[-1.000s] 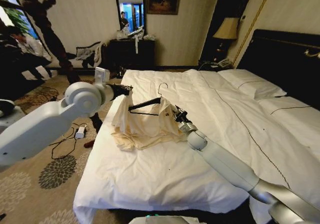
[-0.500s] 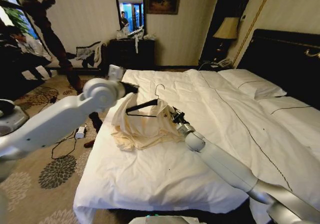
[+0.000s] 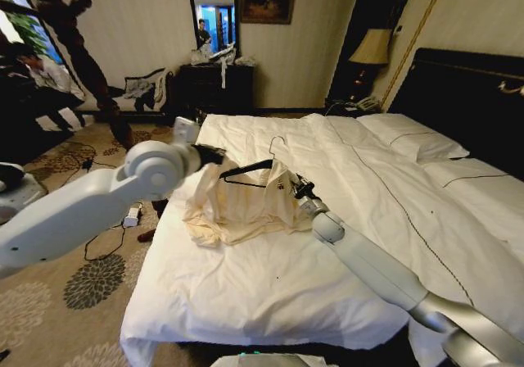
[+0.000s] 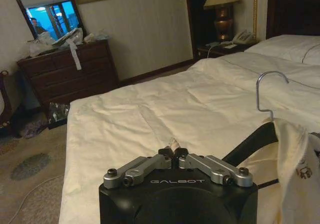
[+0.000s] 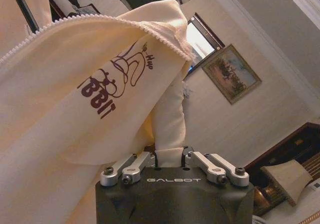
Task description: Pick up the clothes from the bed and hang them on the clothes hanger.
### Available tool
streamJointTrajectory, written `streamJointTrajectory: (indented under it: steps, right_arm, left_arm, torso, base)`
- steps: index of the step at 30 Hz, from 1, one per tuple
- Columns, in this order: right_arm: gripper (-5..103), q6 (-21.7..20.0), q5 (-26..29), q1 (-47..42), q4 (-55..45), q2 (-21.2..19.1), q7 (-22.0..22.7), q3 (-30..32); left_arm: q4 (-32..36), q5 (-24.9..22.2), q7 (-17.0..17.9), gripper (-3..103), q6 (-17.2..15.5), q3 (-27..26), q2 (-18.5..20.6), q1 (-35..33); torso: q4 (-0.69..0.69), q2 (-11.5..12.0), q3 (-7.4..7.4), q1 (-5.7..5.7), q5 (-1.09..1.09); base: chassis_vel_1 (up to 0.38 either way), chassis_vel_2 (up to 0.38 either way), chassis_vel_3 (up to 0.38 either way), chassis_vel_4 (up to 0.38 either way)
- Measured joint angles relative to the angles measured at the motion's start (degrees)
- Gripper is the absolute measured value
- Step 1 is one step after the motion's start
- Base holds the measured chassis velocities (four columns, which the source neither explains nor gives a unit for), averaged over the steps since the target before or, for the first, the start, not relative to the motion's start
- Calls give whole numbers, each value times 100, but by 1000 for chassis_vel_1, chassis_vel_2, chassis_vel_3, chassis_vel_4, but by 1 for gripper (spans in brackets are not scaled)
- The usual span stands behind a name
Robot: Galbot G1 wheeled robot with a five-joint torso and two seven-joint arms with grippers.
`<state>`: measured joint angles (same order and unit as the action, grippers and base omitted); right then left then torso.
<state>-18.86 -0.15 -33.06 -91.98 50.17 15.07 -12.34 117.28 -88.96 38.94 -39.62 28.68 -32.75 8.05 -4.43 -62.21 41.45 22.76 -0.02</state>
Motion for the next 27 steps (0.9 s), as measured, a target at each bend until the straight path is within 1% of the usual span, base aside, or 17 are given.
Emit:
streamJointTrajectory:
  steps: [3,4,5,7,8,11,15,18,19,21,23,25,27]
  right_arm:
    - [19,-103,99,42,-28,40,42,-47]
    - [19,-140,142,61,-59,60,58,-72]
    - [19,-213,200,96,-141,95,81,-130]
    - [19,-290,236,119,-306,112,99,-211]
    - [19,-290,236,119,-306,112,99,-211]
    - [19,-357,259,112,-609,89,107,-304]
    - [19,-366,180,111,-770,60,99,-399]
    - [19,-345,77,159,-745,87,80,-517]
    - [19,-345,77,159,-745,87,80,-517]
    - [19,-329,35,176,-647,141,79,-559]
    - [19,-292,-17,176,-550,172,77,-570]
    - [19,-265,-53,167,-516,176,71,-570]
    - [19,-231,-100,155,-479,179,53,-579]
  left_arm:
    - [102,-23,67,1,29,7,-69,-5]
    - [130,-32,105,1,36,31,-130,-5]
    - [122,-21,160,1,40,90,-279,-5]
    - [-19,72,179,1,43,139,-430,-5]
    - [-19,72,179,1,43,139,-430,-5]
    - [-296,167,177,1,46,174,-572,15]
    - [-509,319,163,1,47,229,-732,94]
    - [-683,504,125,1,50,322,-991,239]
    - [-683,504,125,1,50,322,-991,239]
    - [-701,407,141,1,51,387,-1173,427]
    - [-720,335,124,1,51,453,-1265,594]
    - [-787,357,62,1,51,502,-1288,710]
    - [-936,498,-30,1,52,583,-1326,838]
  torso:
    - [-2,0,0,-1,1]
    - [-4,0,0,0,3]
    - [-4,0,0,0,3]
    - [-5,0,0,1,3]
    - [-5,0,0,1,3]
    - [-2,0,0,0,1]
    - [-2,0,0,-1,1]
    - [-3,0,0,1,1]
    - [-3,0,0,1,1]
    - [-3,0,0,1,3]
    - [-5,0,0,0,4]
    - [-5,0,0,0,4]
    - [-1,0,0,0,2]
  base:
    - [0,0,0,0]
    - [0,0,0,0]
    - [0,0,0,0]
    - [0,0,0,0]
    - [0,0,0,0]
    - [0,0,0,0]
    - [0,0,0,0]
    - [0,0,0,0]
    - [0,0,0,0]
    - [0,0,0,0]
    - [0,0,0,0]
    - [0,0,0,0]
    - [0,0,0,0]
